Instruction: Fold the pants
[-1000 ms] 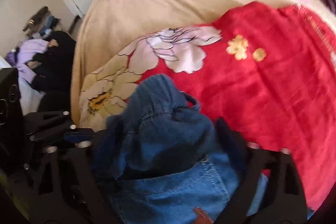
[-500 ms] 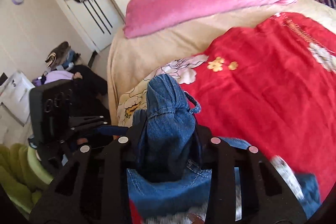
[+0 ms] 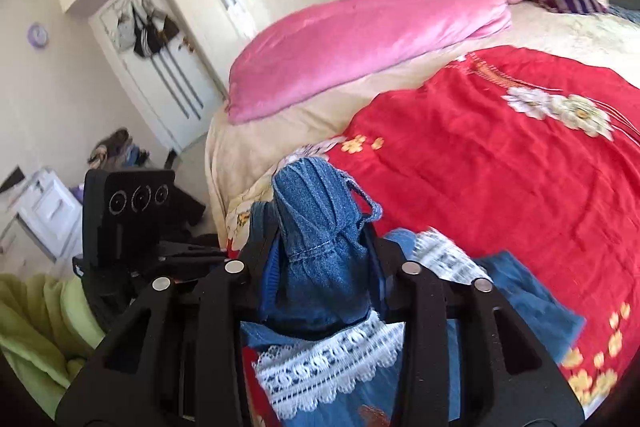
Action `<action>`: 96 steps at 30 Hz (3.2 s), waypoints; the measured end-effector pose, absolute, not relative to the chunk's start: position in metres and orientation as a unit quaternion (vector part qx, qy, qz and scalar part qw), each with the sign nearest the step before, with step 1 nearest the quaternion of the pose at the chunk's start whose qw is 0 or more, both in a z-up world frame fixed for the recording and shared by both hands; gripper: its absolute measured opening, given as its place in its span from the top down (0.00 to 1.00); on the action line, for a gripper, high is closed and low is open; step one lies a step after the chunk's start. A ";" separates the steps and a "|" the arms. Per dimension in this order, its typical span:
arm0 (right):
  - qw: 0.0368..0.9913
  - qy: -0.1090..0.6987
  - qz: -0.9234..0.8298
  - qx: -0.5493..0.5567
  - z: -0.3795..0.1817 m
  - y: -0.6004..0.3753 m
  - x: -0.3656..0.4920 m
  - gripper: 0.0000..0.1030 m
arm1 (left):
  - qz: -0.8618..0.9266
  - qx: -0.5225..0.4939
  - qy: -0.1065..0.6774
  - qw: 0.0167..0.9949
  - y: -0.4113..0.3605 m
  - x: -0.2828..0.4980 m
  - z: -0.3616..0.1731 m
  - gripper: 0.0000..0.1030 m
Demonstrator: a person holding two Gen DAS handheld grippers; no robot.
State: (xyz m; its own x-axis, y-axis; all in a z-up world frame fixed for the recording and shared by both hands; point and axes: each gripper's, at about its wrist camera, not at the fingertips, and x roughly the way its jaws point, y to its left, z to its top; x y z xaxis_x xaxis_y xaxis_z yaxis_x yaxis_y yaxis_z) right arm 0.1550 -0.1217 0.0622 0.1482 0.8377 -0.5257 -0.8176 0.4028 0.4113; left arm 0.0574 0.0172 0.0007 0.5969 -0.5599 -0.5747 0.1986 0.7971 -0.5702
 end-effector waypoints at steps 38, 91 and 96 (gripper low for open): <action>0.819 0.411 0.384 -0.116 0.024 -0.143 0.167 0.51 | -0.156 -0.008 0.419 0.894 -0.045 0.037 -0.028 0.76; 0.843 0.301 0.406 -0.182 0.043 -0.195 0.011 0.34 | -0.143 -0.060 0.398 0.904 -0.010 0.026 0.004 0.33; 0.818 0.282 0.445 -0.231 0.036 -0.164 -0.008 0.34 | -0.137 -0.070 0.398 0.905 -0.003 0.034 0.007 0.33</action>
State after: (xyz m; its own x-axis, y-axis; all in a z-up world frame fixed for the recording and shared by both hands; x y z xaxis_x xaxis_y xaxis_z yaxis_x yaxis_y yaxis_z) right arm -0.0083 -0.1644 0.0358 0.4446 0.5984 -0.6665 -0.8586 0.4968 -0.1267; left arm 0.0341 -0.0032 0.0066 0.6462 -0.3040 -0.7000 0.1922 0.9525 -0.2362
